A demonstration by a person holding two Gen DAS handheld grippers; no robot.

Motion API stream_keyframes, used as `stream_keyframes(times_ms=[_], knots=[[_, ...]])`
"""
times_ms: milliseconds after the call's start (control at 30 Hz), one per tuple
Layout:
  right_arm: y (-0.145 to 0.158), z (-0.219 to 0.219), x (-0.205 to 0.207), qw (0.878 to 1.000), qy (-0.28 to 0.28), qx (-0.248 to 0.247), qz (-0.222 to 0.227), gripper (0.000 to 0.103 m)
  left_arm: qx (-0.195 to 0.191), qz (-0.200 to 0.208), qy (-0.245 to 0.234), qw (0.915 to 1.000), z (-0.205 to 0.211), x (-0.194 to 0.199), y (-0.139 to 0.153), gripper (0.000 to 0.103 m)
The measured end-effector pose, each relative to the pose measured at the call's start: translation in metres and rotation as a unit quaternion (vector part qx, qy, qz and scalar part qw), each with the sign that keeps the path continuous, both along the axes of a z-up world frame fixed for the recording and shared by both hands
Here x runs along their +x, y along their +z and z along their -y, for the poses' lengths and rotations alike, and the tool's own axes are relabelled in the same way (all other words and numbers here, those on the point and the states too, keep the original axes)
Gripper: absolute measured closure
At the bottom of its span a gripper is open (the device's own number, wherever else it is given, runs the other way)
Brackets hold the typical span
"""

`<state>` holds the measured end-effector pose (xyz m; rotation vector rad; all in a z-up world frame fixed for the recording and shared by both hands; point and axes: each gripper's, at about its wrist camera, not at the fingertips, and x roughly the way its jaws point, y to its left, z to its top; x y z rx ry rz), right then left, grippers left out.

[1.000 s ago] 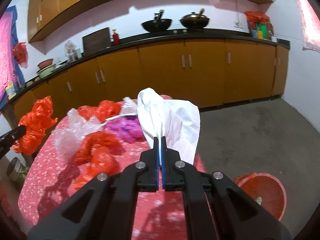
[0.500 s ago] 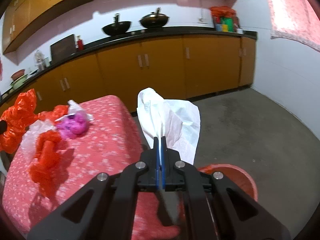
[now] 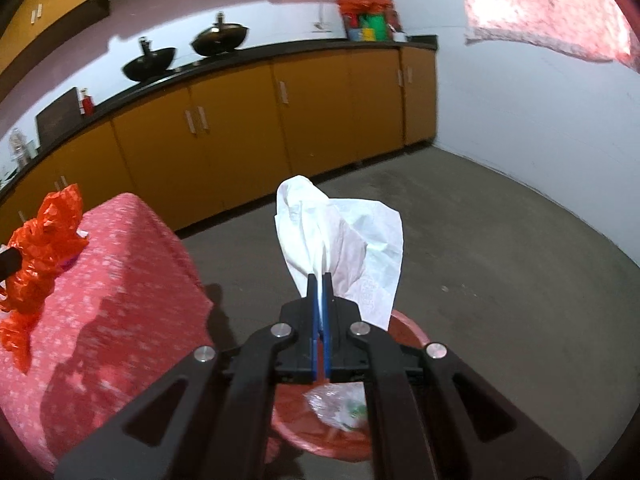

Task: Collect trash
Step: 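Carry both bags to the orange basket and open both tools to drop them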

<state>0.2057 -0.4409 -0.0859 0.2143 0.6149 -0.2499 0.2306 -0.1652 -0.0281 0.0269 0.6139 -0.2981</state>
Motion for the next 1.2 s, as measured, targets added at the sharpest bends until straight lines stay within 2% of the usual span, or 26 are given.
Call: stream_keyframes(times_ms=[133, 367, 900, 1200], knots=[[-0.016, 0.018, -0.002, 1.000, -0.010, 0.001, -0.014, 0.099, -0.004, -0.024, -0.032, 0.9992, 0.035, 0.003, -0.020, 0.087], [-0.054, 0.031, 0.002, 0.999, -0.006, 0.007, -0.045, 0.099, 0.015, -0.057, -0.072, 0.9957, 0.089, 0.009, -0.058, 0.087], [-0.114, 0.044, 0.028, 0.995, 0.008, 0.033, -0.089, 0.099, 0.052, -0.115, -0.100, 0.9870, 0.146, 0.034, -0.122, 0.086], [-0.121, 0.046, 0.035, 0.995, 0.019, 0.035, -0.093, 0.095, 0.057, -0.117, -0.114, 0.9849, 0.163, 0.039, -0.129, 0.086]])
